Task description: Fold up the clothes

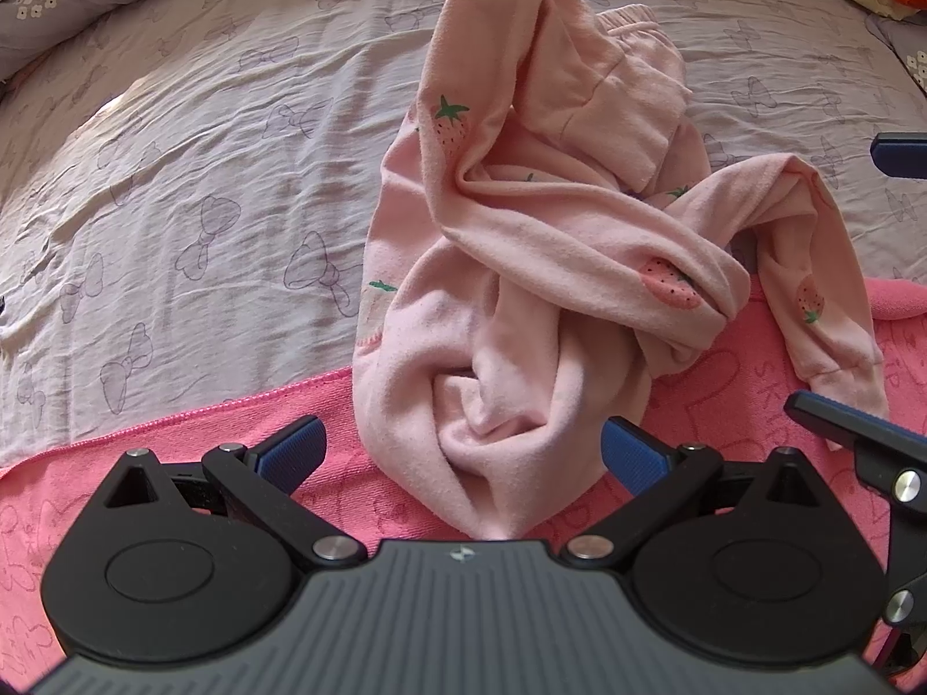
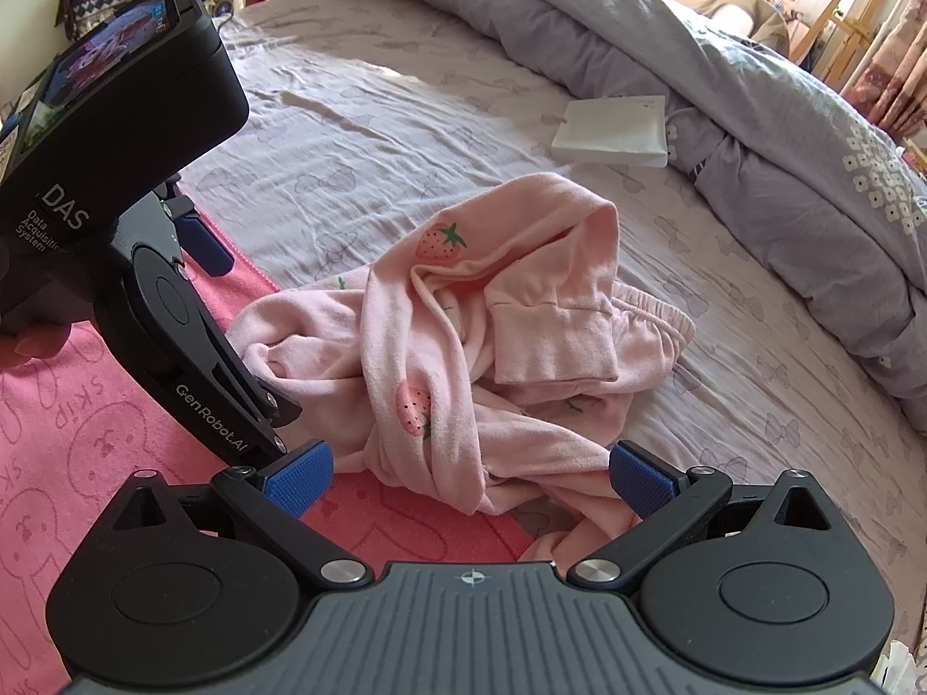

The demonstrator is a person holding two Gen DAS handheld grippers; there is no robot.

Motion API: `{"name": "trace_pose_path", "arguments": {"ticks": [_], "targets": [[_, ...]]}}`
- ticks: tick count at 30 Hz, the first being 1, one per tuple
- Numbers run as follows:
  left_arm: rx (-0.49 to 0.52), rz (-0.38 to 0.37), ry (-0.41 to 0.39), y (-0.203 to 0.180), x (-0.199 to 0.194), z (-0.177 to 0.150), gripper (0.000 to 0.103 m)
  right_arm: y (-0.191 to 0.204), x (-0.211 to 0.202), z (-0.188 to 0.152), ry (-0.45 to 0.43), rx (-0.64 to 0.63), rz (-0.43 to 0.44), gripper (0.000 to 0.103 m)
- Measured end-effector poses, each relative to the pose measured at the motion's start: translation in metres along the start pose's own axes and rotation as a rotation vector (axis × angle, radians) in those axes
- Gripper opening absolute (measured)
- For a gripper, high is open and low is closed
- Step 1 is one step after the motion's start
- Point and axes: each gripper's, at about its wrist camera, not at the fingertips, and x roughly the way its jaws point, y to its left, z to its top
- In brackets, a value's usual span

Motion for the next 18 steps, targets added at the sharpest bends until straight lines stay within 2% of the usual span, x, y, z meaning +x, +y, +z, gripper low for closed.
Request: {"name": "trace_pose_path", "arguments": {"ticks": [18], "targets": [[-0.008, 0.023, 0.01, 0.007, 0.01, -0.003, 0.102, 0.002, 0.008, -0.007, 0.017, 0.002, -0.014, 0.103]]}}
